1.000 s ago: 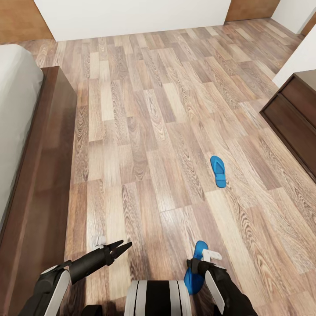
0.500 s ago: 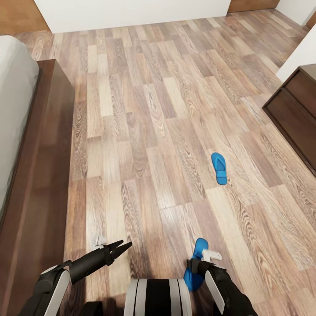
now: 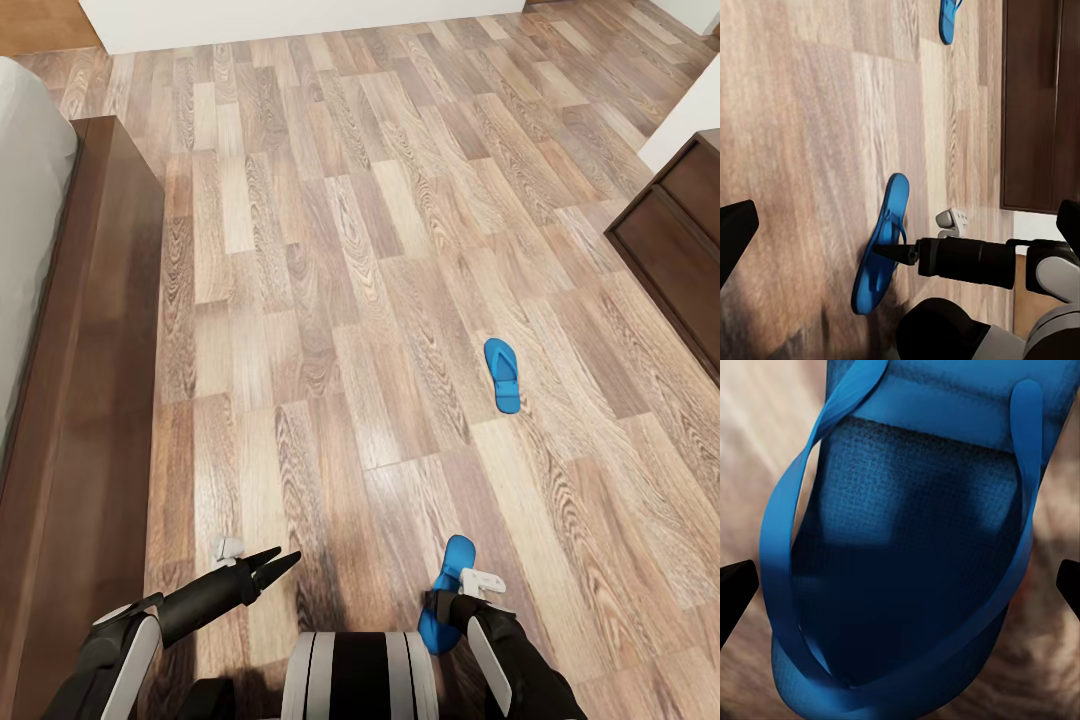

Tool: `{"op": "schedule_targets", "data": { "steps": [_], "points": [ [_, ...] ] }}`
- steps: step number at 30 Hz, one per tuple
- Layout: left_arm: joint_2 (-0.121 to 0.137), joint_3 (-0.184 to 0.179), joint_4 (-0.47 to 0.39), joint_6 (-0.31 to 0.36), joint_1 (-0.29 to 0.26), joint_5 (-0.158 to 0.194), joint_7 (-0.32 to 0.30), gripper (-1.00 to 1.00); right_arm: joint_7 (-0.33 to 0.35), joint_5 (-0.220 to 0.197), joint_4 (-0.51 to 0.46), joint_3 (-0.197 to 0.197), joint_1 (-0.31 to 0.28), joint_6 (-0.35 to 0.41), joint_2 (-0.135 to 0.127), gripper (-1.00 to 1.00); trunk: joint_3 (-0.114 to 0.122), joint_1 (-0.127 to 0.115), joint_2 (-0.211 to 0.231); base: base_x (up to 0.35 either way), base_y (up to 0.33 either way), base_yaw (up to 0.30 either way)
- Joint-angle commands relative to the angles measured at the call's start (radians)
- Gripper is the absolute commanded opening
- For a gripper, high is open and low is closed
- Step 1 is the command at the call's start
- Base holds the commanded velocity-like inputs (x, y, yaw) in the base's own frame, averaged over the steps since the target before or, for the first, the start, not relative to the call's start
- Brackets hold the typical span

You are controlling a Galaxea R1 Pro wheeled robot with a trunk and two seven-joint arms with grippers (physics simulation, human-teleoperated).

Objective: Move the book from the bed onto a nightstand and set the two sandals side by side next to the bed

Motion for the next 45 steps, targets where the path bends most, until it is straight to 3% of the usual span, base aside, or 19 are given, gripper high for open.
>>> {"op": "schedule_targets", "data": {
  "steps": [1, 45],
  "points": [
    [0.000, 0.000, 0.000, 0.008, 0.000, 0.005, -0.001, 1.00, -0.006, -0.011, -0.002, -0.001, 0.000, 0.004, 0.001, 1.00, -0.001, 0.000, 0.000, 0.000, 0.000, 0.000],
    [0.000, 0.000, 0.000, 0.008, 0.000, 0.005, -0.003, 1.00, -0.005, -0.011, -0.002, -0.001, 0.000, 0.004, 0.001, 1.00, -0.001, 0.000, 0.000, 0.000, 0.000, 0.000]
  ]
}}
